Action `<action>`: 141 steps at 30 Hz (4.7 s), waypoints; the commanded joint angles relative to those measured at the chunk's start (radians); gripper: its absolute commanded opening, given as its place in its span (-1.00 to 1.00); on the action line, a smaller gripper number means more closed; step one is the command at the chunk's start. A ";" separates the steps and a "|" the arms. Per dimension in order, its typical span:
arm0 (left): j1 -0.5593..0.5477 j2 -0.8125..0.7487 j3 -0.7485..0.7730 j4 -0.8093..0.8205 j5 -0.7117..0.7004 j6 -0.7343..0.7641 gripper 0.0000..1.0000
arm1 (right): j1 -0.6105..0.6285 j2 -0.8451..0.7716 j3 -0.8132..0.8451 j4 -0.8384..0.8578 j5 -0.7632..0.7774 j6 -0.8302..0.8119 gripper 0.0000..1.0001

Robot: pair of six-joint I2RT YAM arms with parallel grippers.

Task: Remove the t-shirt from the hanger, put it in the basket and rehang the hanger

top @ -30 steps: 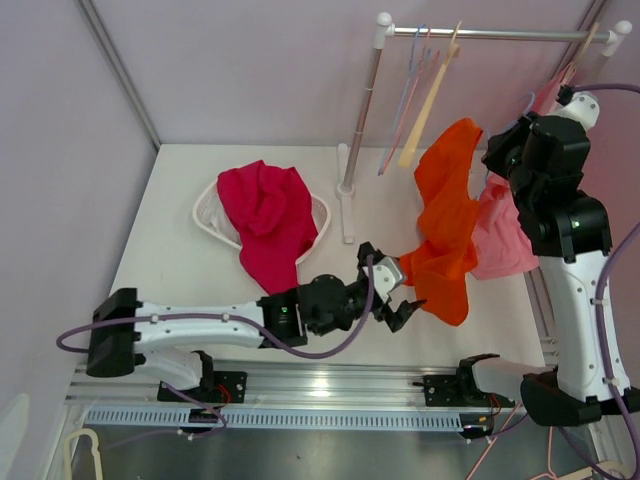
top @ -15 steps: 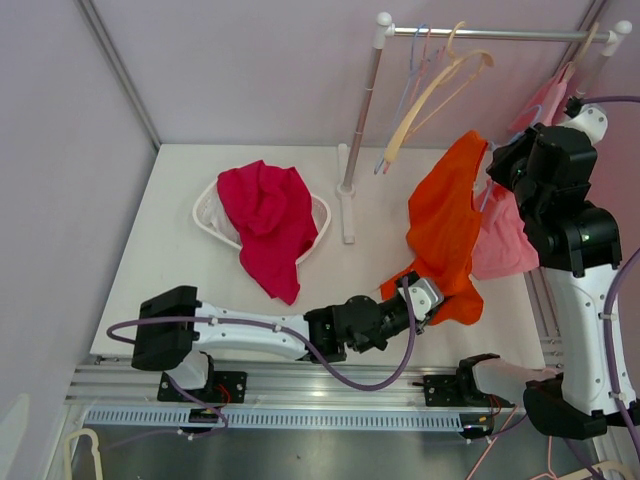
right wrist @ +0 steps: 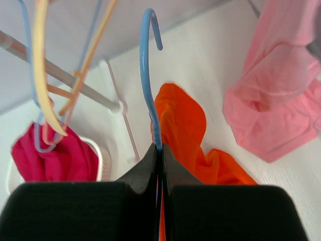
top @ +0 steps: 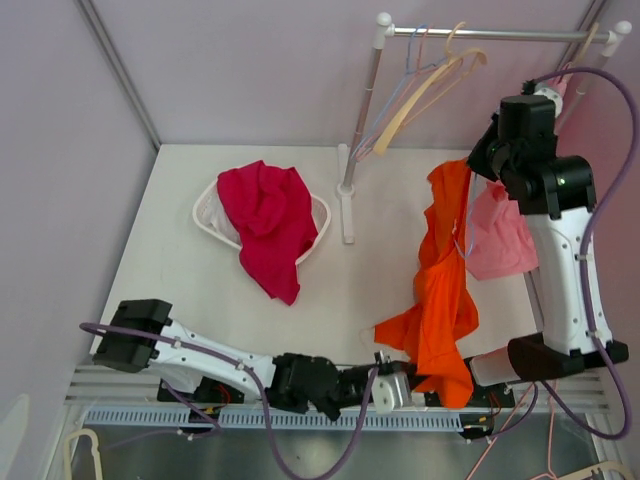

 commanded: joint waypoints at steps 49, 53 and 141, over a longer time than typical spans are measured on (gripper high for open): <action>1.504 0.295 1.432 -1.068 0.398 -0.556 -0.99 | -0.143 0.359 0.271 0.729 -0.024 -0.263 -1.00; 1.507 0.231 1.136 -1.012 0.355 -0.586 -0.99 | -0.155 0.453 0.392 0.684 -0.083 -0.240 -1.00; 0.828 -0.081 0.439 -1.028 0.133 -0.649 0.99 | -0.436 0.657 0.431 0.640 0.412 -0.428 0.27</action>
